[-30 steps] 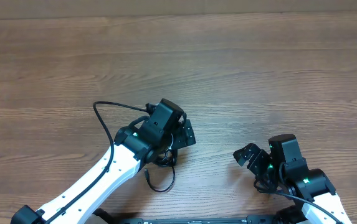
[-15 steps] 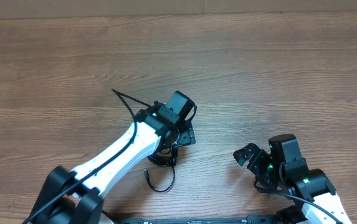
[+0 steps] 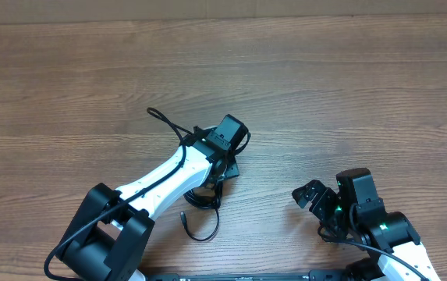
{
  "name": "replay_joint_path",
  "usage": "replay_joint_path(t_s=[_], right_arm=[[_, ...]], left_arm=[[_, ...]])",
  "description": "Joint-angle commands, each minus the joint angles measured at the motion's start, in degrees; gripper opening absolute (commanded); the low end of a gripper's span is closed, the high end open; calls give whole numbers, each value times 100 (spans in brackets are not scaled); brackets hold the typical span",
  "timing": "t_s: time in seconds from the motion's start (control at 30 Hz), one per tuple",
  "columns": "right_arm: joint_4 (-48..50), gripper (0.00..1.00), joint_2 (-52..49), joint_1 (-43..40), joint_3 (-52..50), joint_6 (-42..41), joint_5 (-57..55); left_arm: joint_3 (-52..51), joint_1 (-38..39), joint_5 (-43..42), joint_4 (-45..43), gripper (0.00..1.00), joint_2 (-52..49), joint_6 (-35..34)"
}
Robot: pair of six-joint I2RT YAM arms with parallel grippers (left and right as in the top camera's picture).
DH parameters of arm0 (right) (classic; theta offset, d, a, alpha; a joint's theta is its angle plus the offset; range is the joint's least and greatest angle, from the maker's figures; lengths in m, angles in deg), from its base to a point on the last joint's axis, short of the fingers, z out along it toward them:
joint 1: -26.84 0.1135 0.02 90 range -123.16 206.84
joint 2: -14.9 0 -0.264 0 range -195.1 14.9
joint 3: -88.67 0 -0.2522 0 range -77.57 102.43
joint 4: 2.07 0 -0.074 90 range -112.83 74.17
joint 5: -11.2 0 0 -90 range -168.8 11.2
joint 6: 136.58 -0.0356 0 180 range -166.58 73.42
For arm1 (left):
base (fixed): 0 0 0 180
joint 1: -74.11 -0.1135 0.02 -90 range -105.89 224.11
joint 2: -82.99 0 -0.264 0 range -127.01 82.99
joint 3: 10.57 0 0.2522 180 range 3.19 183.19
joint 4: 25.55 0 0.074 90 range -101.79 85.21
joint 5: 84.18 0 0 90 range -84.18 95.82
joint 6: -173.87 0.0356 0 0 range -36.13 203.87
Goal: Untangle cables
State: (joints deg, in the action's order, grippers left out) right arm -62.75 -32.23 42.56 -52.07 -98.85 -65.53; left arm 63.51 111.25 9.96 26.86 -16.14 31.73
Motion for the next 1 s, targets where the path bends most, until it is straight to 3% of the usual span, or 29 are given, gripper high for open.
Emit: replay_joint_path(t_s=[0.0, 0.13, 0.33, 0.43, 0.53, 0.63, 0.83, 0.87, 0.97], right_arm=[[28, 100, 46, -37, 39, 7, -35], [28, 100, 46, -37, 39, 7, -35], [28, 100, 46, -37, 39, 7, -35], [28, 100, 46, -37, 39, 7, -35], [28, 100, 46, -37, 39, 7, -35], [28, 100, 46, -37, 39, 7, -35], [28, 100, 46, -37, 39, 7, -35], [28, 100, 46, -37, 39, 7, -35], [28, 100, 46, -37, 39, 7, -35]], left_arm=[[92, -4, 247, -133, 55, -79, -83], [90, 7, 195, -46, 44, -280, -83], [92, -7, 249, 118, 42, -575, -81], [96, -11, 291, 81, 32, -586, -81], [170, -28, 291, 92, 14, -581, -74], [450, -87, 361, 345, 11, -562, -9], [1488, -203, 549, 1314, 15, -540, 138], [1606, -201, 420, 1408, 20, -540, 136], [1679, -181, -293, 1467, 46, -542, 133]])
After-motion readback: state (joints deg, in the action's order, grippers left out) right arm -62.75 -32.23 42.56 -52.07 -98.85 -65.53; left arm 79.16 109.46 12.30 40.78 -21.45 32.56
